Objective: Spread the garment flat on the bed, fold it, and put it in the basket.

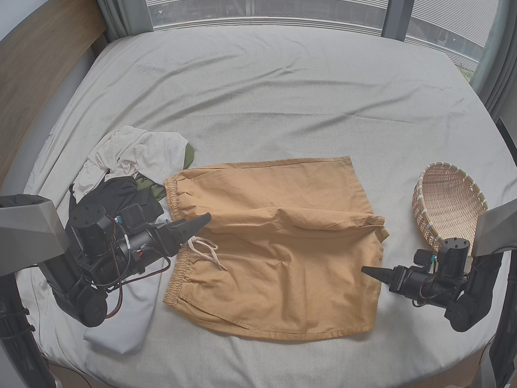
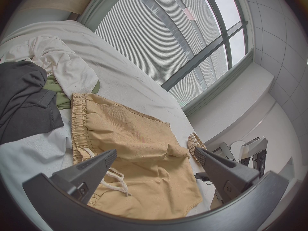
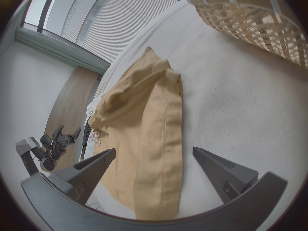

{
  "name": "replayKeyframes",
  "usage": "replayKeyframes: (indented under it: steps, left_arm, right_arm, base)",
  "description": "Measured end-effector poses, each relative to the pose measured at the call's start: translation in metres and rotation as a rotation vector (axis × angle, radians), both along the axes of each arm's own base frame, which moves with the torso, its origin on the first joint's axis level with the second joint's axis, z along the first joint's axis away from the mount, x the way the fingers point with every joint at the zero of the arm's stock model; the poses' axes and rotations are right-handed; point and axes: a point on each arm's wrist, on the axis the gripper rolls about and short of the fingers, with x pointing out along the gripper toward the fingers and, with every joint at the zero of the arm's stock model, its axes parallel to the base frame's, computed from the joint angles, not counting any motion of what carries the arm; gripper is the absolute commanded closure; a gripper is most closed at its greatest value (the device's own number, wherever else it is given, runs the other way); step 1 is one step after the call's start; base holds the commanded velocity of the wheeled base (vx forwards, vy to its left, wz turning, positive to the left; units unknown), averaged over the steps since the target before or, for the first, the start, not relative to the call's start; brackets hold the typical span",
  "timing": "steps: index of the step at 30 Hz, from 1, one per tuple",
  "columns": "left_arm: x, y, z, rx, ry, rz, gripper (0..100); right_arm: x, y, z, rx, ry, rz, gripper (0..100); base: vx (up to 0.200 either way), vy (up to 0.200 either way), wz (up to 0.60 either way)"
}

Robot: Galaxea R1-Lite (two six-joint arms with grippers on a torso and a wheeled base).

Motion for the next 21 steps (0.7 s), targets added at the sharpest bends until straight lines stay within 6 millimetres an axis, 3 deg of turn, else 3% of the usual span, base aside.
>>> replayKeyframes:
  steps: [11, 21]
  left_arm:
    - [0.0, 0.0, 0.002, -0.001, -0.007, 0.001, 0]
    - [0.0, 0.0, 0.003, 0.001, -0.014, 0.001, 0]
  right_arm:
    - [-0.027, 0.013, -0.017, -0.045, 0.119, 0.098, 0]
    - [-0.042, 0.015, -0.009, -0.014, 0.137, 0.162, 0]
  base:
    - [0.0, 0.0, 0.0]
    - [0.0, 0.0, 0.0]
